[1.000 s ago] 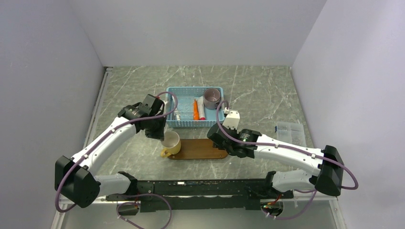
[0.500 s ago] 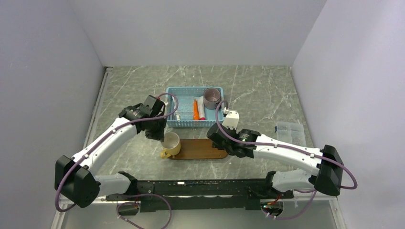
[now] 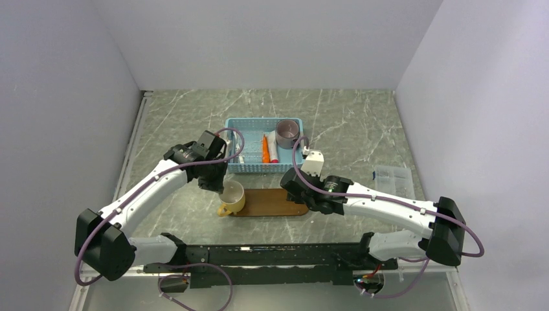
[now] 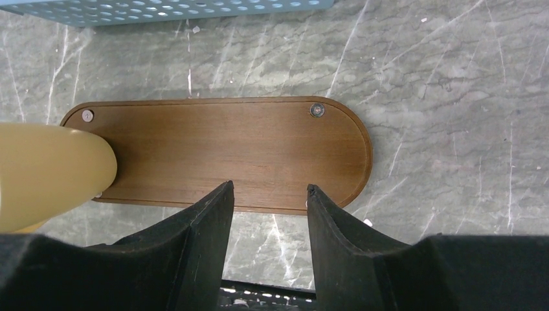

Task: Prepare toiletry sets of a toothbrush and toothpaste on the tray

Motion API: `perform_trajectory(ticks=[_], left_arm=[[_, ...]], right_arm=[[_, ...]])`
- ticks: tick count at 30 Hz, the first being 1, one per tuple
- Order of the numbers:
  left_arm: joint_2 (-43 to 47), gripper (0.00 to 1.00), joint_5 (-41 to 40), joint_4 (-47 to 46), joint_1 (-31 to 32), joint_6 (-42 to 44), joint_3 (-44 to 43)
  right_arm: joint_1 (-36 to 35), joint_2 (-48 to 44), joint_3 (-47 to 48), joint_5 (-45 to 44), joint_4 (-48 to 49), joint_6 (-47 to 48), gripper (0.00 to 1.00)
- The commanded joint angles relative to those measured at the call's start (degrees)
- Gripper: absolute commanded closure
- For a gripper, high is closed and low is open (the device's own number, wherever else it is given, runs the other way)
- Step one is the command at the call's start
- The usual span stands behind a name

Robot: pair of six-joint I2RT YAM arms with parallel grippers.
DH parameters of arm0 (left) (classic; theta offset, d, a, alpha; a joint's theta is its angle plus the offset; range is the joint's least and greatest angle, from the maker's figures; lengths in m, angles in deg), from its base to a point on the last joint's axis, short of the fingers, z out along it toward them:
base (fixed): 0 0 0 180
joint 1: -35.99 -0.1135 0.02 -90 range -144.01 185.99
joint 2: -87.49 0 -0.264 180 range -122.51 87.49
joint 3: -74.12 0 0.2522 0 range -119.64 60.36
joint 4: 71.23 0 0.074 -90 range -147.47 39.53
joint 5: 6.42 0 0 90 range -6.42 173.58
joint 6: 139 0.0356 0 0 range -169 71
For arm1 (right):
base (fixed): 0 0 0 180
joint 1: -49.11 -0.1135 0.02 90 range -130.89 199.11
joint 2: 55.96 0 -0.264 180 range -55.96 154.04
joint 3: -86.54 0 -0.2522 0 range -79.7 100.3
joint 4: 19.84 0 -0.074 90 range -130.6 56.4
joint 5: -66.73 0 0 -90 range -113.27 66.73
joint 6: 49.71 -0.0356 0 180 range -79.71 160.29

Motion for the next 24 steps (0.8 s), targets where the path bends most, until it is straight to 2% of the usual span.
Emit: perform_trajectory(ticks=[1, 7, 11, 13, 24], left_arm=[[-0.15, 0.96, -0.15, -1.68, 0.42, -0.41, -1.43], [-0.08, 0.89, -0.43, -1.64, 0.46, -0.41, -1.70], [0.10, 0.81, -0.46, -1.71, 0.51, -0.25, -2.02], [0.29, 0.75, -0.59, -1.96, 0.51, -0.20, -2.10], [1.53, 0.57, -0.91, -1.94, 0.51, 0.44, -4.43]], right_arm=[[0.25, -0.75, -0.73, -0.49, 1.24, -0.02, 0.52], [0.25, -1.17, -1.00, -0.60, 1.24, -0.10, 0.51], [0.34, -1.06, -0.88, -0.47, 1.33, 0.03, 0.51], [0.33, -1.10, -0.62, -0.34, 1.21, 0.23, 0.51], [0.99, -0.54, 1.94, -0.62, -0.07, 2.20, 0.50]])
